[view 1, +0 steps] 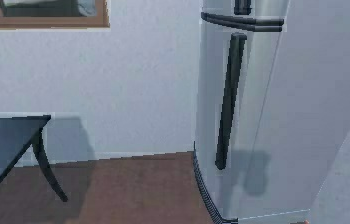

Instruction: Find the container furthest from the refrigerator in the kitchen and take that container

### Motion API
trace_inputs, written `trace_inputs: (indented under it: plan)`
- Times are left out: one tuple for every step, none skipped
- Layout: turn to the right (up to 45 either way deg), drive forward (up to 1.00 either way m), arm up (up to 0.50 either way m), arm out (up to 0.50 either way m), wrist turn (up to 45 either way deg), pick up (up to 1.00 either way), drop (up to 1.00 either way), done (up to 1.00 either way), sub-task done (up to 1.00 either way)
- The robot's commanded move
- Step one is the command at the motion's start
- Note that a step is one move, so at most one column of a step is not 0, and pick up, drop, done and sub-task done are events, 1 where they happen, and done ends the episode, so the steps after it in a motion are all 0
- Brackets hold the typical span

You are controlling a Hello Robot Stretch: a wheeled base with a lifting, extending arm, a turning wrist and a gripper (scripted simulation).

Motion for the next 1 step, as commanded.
trace_inputs:
  plan:
    - [-3.0, 0.00, 0.00, 0.00, 0.0, 0.00, 0.00, 0.00, 0.00]
